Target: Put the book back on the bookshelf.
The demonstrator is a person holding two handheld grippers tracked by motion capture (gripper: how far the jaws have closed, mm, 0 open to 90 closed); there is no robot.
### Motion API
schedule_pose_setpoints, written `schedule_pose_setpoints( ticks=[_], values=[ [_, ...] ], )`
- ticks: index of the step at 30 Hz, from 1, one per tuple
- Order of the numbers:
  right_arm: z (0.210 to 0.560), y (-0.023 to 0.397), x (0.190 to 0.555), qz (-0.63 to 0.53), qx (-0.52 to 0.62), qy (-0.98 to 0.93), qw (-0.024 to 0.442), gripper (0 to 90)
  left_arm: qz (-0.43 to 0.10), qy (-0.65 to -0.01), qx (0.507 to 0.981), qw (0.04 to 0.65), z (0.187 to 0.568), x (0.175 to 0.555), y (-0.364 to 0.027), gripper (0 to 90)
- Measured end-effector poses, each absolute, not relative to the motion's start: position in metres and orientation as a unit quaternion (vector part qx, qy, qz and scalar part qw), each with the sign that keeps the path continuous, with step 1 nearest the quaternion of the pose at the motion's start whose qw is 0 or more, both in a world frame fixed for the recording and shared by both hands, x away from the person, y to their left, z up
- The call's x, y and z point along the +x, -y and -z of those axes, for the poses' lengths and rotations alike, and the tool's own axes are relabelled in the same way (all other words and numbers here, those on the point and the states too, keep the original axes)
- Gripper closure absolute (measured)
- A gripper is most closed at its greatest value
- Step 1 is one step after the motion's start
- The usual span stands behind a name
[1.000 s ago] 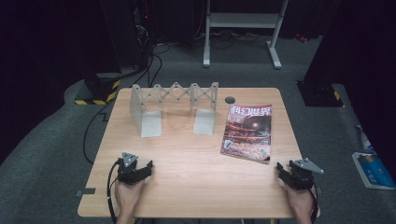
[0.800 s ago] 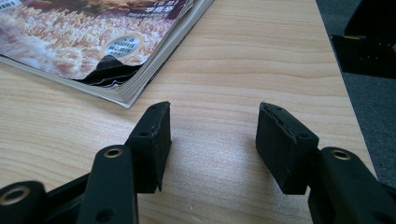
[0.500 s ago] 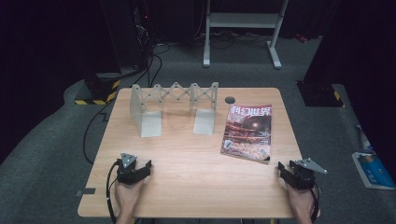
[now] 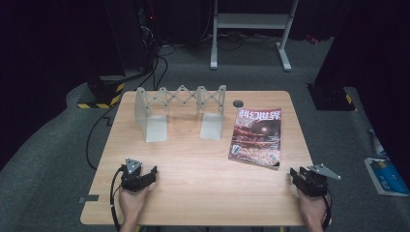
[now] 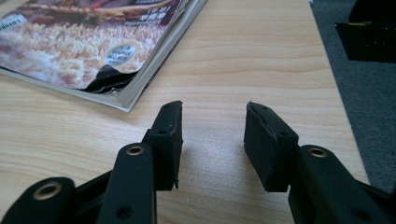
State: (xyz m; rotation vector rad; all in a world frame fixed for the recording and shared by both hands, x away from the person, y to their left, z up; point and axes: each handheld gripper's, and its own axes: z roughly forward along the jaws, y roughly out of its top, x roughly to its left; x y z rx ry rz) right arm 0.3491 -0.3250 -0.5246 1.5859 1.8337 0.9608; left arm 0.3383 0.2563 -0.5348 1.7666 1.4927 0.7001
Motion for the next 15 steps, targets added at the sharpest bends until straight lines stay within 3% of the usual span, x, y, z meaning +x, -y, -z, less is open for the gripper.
schedule_pose_setpoints(
  ticks=[15],
  values=[
    [0.492,0.311,0.356,-0.383,0.556,-0.693,0.255,55.9,-0.274,-0.565,0.695,0.351,0.535,0.338,-0.255,30.9]
  ],
)
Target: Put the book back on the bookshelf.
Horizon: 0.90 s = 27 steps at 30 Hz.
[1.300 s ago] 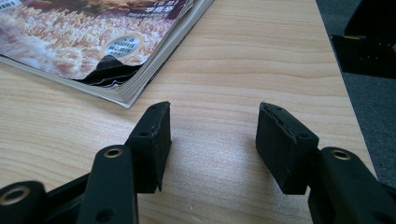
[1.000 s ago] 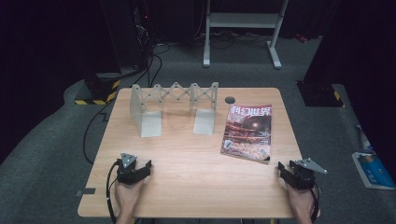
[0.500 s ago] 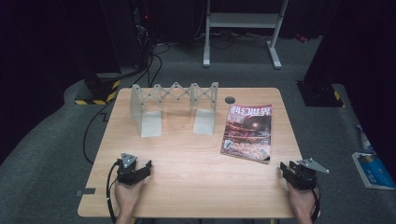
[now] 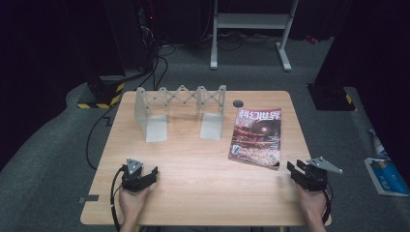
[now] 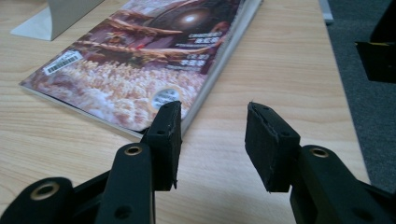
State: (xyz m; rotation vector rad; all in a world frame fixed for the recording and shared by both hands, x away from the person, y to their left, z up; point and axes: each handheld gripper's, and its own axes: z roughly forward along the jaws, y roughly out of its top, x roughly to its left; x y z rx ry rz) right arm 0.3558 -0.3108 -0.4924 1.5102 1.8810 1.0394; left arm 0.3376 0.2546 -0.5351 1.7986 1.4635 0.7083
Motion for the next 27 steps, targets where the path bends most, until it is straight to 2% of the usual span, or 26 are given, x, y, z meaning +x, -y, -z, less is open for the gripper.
schedule_pose_setpoints(
  ticks=[14,27],
  values=[
    [0.49,0.295,0.385,-0.38,0.567,-0.696,0.224,53.6,-0.278,-0.559,0.701,0.346,0.536,0.338,-0.253,30.5],
    [0.498,0.278,0.421,-0.351,0.584,-0.698,0.221,47.7,-0.278,-0.559,0.7,0.347,0.536,0.338,-0.253,30.6]
  ],
)
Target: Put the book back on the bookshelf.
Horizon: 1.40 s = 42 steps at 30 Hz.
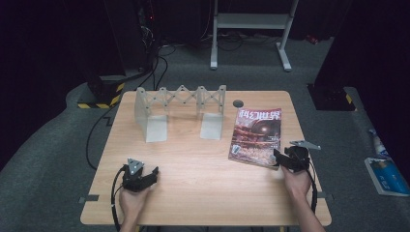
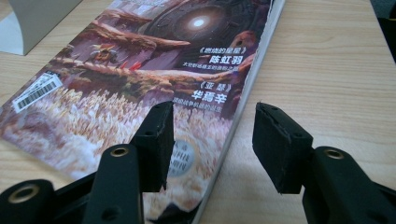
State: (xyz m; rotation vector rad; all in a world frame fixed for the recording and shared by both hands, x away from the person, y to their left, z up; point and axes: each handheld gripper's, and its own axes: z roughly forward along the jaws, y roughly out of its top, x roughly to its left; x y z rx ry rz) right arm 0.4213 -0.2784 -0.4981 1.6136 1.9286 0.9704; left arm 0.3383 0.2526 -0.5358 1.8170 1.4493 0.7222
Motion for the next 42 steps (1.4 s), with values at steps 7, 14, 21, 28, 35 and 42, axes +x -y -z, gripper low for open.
schedule_pose_setpoints(
  ticks=[7,14,21,28,35,42],
  values=[
    [0.502,0.274,0.431,-0.343,0.59,-0.697,0.219,44.9,-0.279,-0.56,0.699,0.346,0.536,0.338,-0.252,30.7],
    [0.513,0.272,0.439,-0.336,0.602,-0.696,0.202,43.2,-0.28,-0.559,0.7,0.345,0.536,0.338,-0.253,30.8],
    [0.517,0.269,0.439,-0.34,0.6,-0.698,0.195,42.6,-0.28,-0.56,0.699,0.346,0.536,0.338,-0.253,30.7],
    [0.519,0.269,0.438,-0.34,0.583,-0.709,0.205,42.4,-0.281,-0.56,0.698,0.347,0.536,0.338,-0.252,30.8],
    [0.52,0.267,0.435,-0.34,0.581,-0.707,0.215,42.8,-0.281,-0.561,0.698,0.346,0.536,0.339,-0.252,30.8],
    [0.518,0.262,0.431,-0.328,0.574,-0.717,0.22,43.2,-0.282,-0.561,0.698,0.346,0.536,0.338,-0.252,30.8]
  ],
)
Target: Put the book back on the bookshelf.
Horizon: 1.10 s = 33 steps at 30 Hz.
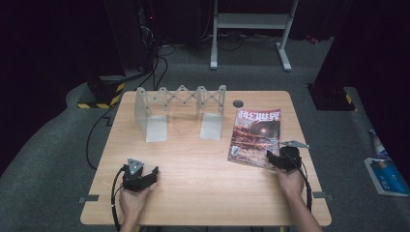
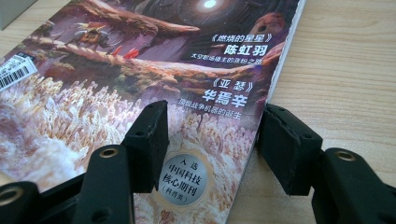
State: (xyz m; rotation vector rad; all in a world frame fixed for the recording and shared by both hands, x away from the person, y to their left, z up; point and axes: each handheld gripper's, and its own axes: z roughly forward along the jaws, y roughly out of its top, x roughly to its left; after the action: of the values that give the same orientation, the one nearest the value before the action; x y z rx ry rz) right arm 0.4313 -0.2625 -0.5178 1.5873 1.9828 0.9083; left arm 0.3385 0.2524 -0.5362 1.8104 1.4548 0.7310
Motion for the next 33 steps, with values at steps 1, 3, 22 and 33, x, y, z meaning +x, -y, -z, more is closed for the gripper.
schedule_pose_setpoints(
  ticks=[1,3,22,33],
  values=[
    [0.518,0.262,0.431,-0.328,0.574,-0.717,0.22,43.2,-0.282,-0.561,0.698,0.346,0.536,0.338,-0.252,30.8],
    [0.518,0.262,0.43,-0.329,0.57,-0.719,0.224,43.3,-0.282,-0.561,0.697,0.346,0.536,0.338,-0.252,30.8],
    [0.519,0.256,0.409,-0.328,0.549,-0.731,0.238,43.5,-0.282,-0.561,0.697,0.347,0.536,0.338,-0.252,30.8],
    [0.519,0.255,0.399,-0.33,0.543,-0.733,0.242,43.6,-0.281,-0.561,0.697,0.347,0.536,0.338,-0.252,30.7]
  ],
)
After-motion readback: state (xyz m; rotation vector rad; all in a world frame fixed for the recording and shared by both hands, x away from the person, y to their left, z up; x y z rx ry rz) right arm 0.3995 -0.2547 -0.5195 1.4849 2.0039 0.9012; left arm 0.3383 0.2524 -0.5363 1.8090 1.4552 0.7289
